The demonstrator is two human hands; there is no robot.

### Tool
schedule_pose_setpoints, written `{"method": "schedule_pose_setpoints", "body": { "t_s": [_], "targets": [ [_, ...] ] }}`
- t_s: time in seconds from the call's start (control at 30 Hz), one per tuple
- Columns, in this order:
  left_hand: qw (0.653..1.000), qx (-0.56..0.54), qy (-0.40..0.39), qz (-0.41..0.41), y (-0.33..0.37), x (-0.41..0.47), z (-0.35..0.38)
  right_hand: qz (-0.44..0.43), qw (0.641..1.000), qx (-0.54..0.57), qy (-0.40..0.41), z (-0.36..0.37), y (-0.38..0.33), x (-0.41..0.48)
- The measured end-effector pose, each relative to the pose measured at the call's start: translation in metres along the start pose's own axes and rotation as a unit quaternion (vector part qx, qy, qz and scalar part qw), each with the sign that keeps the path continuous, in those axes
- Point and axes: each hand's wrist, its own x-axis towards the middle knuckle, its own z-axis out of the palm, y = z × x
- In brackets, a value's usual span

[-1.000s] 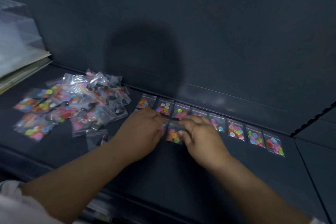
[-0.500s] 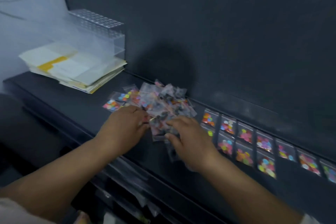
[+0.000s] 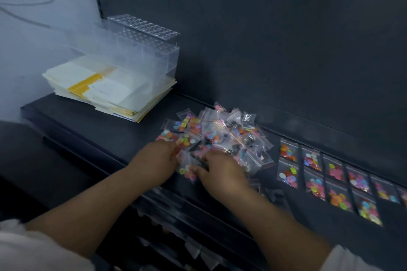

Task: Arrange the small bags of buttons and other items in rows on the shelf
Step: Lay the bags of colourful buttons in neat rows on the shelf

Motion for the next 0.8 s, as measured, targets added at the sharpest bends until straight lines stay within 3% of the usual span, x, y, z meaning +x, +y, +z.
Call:
{"method": "schedule_pose_setpoints", "body": {
  "t_s": [0.2,0.43,0.57,0.67,0.8],
  "targets": [
    [0.999,0.01,-0.017,0.05,-0.002,0.009,0.002,0.032,0.999,0.0,-0.011,0.007,-0.008,0.002],
    [0.997,-0.058,-0.036,0.021,-0.006,0.012,0.001,0.075,0.991,0.105,-0.029,0.013,-0.001,0.008],
    [0.996,-0.086,-0.033,0.006,-0.006,0.013,0.0,0.087,0.984,0.153,0.011,0.004,0.008,0.006],
    [0.998,-0.051,-0.026,0.014,-0.005,0.013,0.002,0.133,0.952,0.274,0.044,-0.008,0.016,0.002],
    [1.0,-0.007,-0.018,0.025,0.001,0.012,0.002,0.208,0.864,0.458,0.024,-0.018,0.018,-0.009]
  ]
}}
